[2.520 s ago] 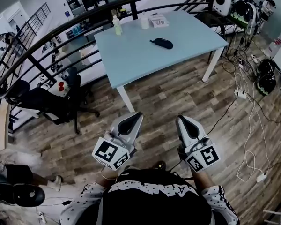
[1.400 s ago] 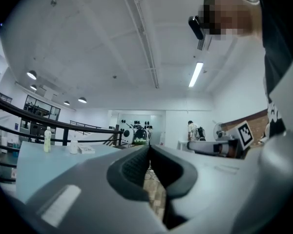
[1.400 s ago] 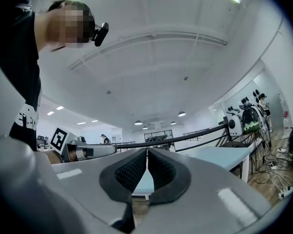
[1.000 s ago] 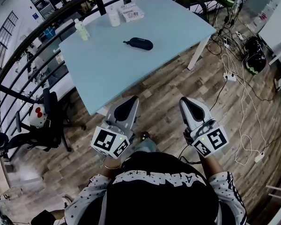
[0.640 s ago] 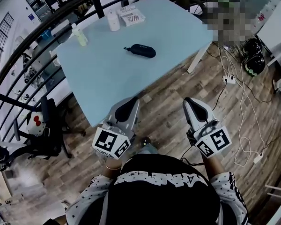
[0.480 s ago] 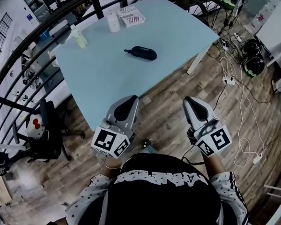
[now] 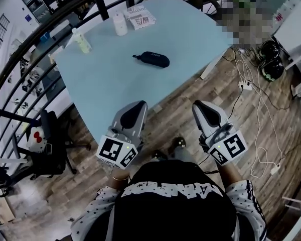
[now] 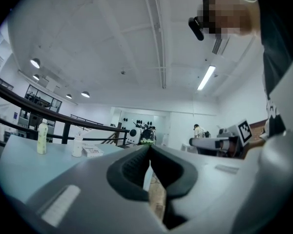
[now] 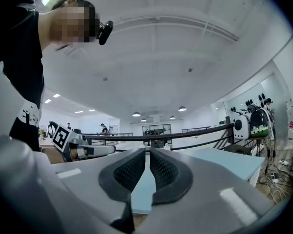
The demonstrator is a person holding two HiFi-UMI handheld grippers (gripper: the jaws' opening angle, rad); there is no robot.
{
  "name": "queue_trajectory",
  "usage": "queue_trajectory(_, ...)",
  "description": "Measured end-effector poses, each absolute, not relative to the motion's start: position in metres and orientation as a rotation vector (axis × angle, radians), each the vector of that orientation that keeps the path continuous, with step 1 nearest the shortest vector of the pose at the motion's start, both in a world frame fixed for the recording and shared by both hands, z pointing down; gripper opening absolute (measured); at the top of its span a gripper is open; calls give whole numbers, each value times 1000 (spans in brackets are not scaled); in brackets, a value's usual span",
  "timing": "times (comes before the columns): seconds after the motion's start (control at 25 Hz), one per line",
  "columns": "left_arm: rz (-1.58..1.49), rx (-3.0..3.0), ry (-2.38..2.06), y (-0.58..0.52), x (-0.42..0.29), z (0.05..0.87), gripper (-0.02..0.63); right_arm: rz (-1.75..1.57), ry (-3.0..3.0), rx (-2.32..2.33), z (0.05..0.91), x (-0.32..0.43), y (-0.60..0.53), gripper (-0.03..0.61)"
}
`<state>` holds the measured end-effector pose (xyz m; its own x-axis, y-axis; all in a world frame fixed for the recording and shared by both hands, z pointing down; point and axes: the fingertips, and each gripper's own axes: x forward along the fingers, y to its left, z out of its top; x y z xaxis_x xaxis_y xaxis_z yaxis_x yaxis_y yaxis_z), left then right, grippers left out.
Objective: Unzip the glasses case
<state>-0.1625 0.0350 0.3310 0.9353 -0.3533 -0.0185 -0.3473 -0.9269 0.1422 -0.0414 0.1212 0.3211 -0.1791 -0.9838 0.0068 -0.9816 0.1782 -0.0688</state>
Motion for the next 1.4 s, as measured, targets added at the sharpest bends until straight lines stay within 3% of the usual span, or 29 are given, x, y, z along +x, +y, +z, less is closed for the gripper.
queue_trajectory(0.88, 27, 2823, -1052, -96, -125, 359, 0, -131, 2694, -1625, 366, 42, -80, 40)
queue_trajectory(1.4, 16, 2653, -1257, -153, -104, 381, 0, -248, 2936, -1528, 433, 76, -173, 118)
